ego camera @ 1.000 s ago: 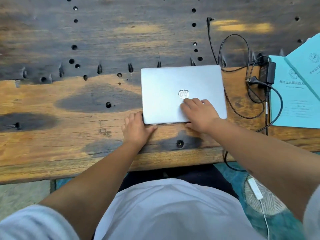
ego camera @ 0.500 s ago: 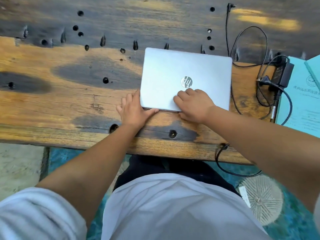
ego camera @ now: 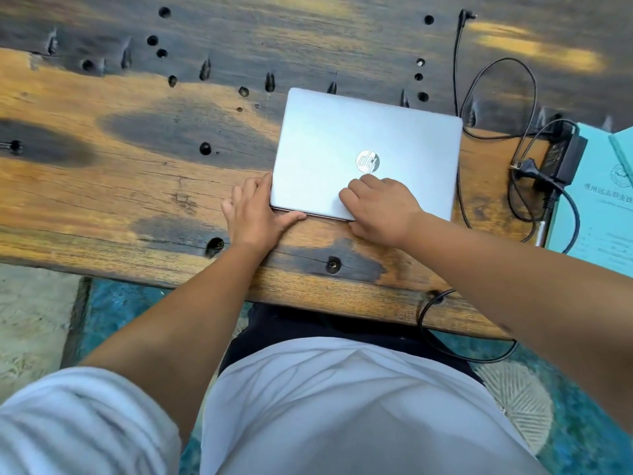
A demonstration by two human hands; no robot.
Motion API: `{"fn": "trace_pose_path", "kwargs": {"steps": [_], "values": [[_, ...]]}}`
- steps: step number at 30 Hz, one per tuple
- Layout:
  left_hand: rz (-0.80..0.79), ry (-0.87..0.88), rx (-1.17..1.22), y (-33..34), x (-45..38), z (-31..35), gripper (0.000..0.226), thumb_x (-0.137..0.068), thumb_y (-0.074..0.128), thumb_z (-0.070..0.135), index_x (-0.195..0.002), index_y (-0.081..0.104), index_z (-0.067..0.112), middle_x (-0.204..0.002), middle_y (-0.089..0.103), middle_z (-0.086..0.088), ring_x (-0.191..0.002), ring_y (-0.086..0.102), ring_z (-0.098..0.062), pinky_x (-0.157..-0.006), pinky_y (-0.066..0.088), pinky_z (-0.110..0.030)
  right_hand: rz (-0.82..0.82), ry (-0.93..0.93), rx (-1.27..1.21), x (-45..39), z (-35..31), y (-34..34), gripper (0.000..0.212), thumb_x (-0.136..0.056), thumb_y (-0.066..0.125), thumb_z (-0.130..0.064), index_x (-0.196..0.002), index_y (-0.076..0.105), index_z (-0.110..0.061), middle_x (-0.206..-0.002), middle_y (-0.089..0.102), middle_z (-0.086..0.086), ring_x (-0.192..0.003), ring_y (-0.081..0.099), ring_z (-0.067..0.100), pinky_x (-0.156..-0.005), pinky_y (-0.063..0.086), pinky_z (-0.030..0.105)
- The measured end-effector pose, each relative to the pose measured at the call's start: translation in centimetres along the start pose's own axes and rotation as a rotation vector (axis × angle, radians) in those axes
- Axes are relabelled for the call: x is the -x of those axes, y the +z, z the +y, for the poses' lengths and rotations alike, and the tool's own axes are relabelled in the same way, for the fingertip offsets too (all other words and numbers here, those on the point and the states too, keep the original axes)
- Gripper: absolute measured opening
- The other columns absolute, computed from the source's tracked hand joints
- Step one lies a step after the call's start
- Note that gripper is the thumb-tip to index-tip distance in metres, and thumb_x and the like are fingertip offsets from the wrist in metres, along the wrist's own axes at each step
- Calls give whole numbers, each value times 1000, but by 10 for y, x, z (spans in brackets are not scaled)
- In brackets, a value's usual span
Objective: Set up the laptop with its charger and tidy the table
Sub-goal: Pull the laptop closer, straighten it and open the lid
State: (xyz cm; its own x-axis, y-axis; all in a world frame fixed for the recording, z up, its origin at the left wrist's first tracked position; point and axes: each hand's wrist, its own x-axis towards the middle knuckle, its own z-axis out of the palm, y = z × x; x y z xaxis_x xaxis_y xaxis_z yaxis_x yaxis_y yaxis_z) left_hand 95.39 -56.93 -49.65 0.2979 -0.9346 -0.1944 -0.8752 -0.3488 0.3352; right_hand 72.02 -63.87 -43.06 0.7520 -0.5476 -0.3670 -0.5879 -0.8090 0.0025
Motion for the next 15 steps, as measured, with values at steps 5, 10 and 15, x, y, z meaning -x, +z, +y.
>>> {"fn": "trace_pose_path", "kwargs": {"steps": [5,10,15], "values": [[-13,-26,68,-1,1,1,89,-59,59,84,-134,43,39,-116,53,6,-109,41,-19,-86,28,-41,-1,-4,-38,1,4,1,38,-87,57,-38,-112,49,-10,-110,58,8,-103,54,29,-79,44,40],[-29,-61,199,-4,4,2,88,-62,68,76,-137,45,38,-122,50,6,-114,39,-18,-89,24,-37,-3,4,-54,-1,5,1,45,-88,56,-41,-121,49,-11,-114,57,7,-106,52,28,-86,42,39],[-39,-74,208,-6,3,3,88,-62,69,76,-138,46,38,-125,52,8,-115,39,-18,-87,24,-37,-31,0,-79,-2,5,-1,51,-89,54,-44,-128,48,-11,-119,56,7,-110,50,29,-87,43,40]]}}
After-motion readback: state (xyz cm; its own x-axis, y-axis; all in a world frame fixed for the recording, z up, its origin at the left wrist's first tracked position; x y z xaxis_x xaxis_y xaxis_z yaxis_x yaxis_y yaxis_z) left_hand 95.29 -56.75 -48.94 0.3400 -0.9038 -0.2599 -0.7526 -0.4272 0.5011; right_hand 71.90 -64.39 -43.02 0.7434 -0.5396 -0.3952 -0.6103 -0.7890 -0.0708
